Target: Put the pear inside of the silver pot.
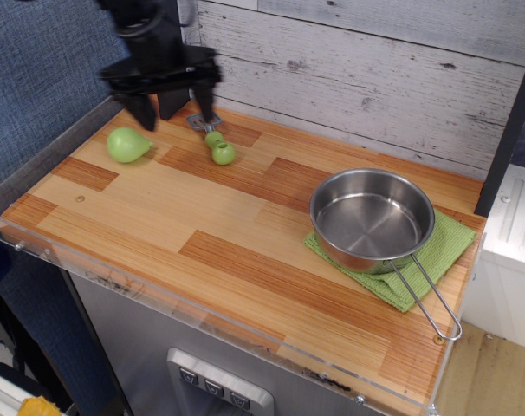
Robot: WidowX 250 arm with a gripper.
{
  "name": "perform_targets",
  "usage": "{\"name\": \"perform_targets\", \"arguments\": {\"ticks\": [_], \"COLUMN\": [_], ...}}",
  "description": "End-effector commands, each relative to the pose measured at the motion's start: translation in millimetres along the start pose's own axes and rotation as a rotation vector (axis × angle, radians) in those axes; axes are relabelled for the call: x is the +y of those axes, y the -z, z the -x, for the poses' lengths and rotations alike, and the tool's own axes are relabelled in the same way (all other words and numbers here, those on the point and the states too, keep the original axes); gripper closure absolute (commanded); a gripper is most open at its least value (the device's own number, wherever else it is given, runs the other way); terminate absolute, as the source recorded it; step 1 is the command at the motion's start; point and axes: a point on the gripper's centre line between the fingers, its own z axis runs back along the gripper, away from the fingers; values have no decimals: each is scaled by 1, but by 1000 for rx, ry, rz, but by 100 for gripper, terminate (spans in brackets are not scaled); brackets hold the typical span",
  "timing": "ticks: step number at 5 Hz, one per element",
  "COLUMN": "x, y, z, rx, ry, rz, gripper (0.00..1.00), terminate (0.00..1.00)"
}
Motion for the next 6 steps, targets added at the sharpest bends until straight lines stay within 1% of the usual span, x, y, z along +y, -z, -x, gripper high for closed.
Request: {"name": "perform_targets", "arguments": {"ticks": [1,2,3,4,5,6], "x": [43,60,70,74,75,72], "y": [-13,-15,-7,12,25,35], "z": [-11,-9,-3,-2,-6,-11], "rx": [-42,-36,-17,3,9,-39], "ry": [-95,-126,-152,-166,-161,-179], "rz": [-48,-86,-95,-67,-72,-63], "gripper": [0,0,0,0,0,0], "terminate": [0,0,0,0,0,0]}}
